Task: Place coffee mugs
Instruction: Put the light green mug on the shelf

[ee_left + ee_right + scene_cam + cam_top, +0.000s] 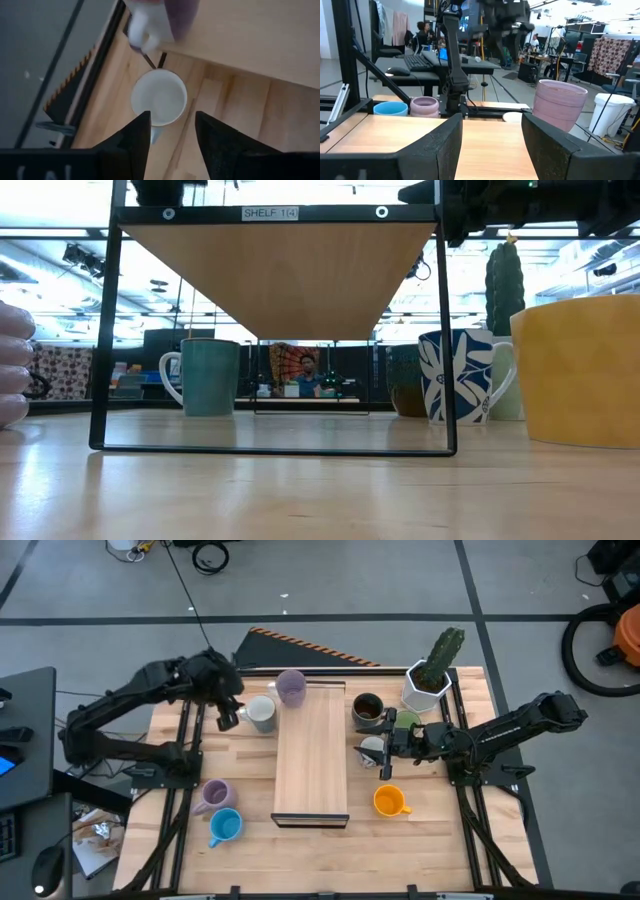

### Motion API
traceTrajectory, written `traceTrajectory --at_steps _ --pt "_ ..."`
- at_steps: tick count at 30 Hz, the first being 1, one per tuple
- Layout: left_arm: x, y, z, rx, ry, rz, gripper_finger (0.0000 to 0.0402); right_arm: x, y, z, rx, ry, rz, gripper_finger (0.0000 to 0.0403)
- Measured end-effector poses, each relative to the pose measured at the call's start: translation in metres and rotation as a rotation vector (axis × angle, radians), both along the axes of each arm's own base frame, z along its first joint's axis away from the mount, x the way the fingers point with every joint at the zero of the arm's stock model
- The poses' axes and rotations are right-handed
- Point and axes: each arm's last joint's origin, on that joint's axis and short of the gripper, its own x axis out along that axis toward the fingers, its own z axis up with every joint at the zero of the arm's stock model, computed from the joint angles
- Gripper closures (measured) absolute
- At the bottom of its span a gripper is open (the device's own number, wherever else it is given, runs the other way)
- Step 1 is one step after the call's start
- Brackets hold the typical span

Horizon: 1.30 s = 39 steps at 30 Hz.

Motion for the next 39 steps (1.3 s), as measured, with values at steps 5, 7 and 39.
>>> traceTrajectory --at_steps 5,7,39 --pt "-0.001 0.014 -0.039 -0.072 0.061 0.092 0.0242 0.000 0.000 0.000 0.001 -0.005 0.000 0.0192" --pt "-0.002 0.020 -0.050 -0.098 0.065 0.127 0.0242 0.000 0.000 0.001 0.001 -0.006 0.000 0.0192" --pt "-0.022 0.058 -0.110 -0.224 0.058 0.281 0.0189 0.000 0.000 0.001 0.002 -0.012 -0.001 0.0192"
